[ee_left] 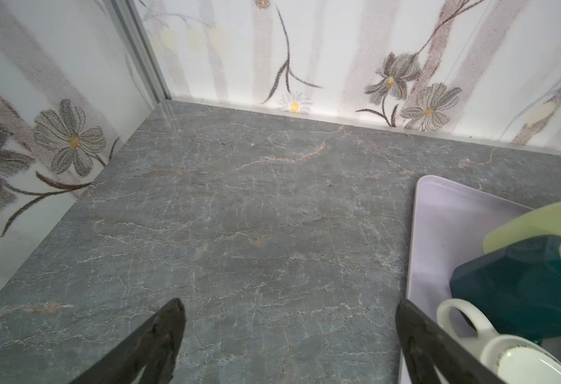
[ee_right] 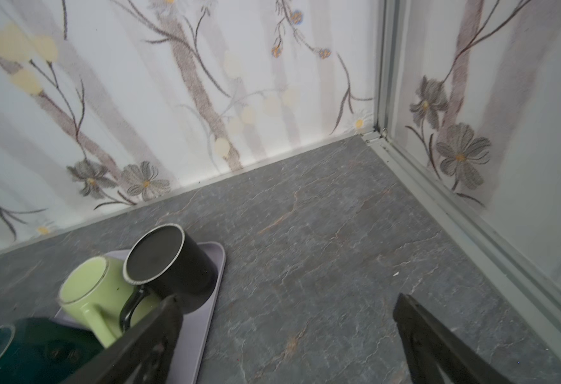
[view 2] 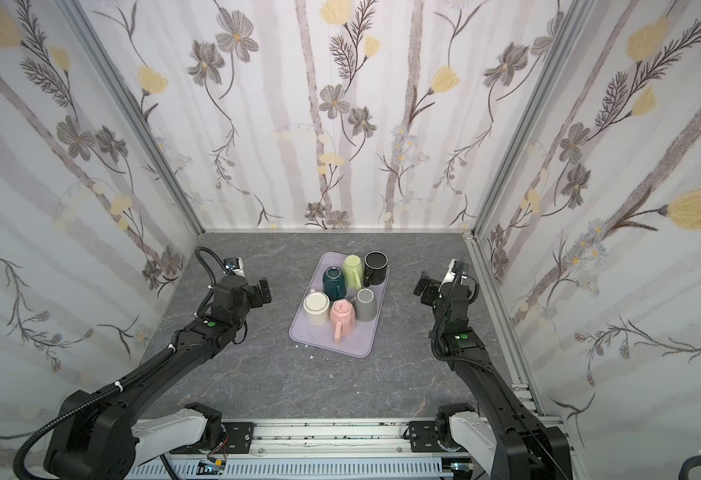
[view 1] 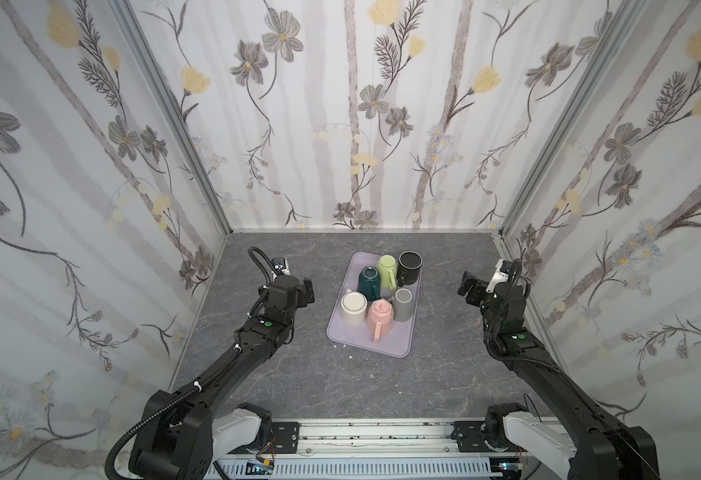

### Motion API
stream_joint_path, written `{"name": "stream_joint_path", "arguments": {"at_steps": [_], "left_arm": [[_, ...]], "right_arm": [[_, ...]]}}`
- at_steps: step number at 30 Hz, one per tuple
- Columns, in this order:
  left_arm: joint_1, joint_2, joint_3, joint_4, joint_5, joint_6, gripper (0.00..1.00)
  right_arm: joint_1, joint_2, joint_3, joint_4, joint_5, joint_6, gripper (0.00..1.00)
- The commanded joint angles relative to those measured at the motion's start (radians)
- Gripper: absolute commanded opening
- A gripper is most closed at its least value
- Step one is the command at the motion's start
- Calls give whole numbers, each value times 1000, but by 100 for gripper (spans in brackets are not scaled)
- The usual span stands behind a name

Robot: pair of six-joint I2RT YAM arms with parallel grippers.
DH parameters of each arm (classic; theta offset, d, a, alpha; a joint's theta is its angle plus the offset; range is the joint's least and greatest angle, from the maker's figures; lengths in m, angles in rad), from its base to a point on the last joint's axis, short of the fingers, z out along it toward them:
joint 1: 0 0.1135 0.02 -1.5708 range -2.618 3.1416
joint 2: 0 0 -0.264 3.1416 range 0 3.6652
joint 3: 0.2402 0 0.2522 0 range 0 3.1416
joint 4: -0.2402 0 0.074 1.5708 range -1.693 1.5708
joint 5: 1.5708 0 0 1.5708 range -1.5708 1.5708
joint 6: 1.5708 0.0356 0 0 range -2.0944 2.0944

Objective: Turn the mug right side up
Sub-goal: Pick up the mug from the tray.

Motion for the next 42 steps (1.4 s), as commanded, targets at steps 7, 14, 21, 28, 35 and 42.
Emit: {"name": "stream_joint_path", "arguments": {"at_steps": [7, 14, 21, 28, 35, 42], "left_arm": [[-50, 50, 49, -83, 61, -48, 100], [-75, 58, 47, -97, 100, -52, 100], [-88, 29, 47, -145, 141, -50, 100], [-90, 22, 12, -119, 184, -84, 100], [-90, 15, 4, -122, 168, -81, 100], [-90, 13, -10, -112, 161, -88, 100]], "right_arm": [[211, 89, 19, -126, -63, 106, 100], [416, 170, 37, -140, -62, 208, 100], [571, 246, 112, -252, -22, 289, 98], [675, 312, 183, -305, -1, 346, 95], [732, 417, 288, -373, 23, 388, 88], [757, 462, 332, -374, 15, 399, 82]]}}
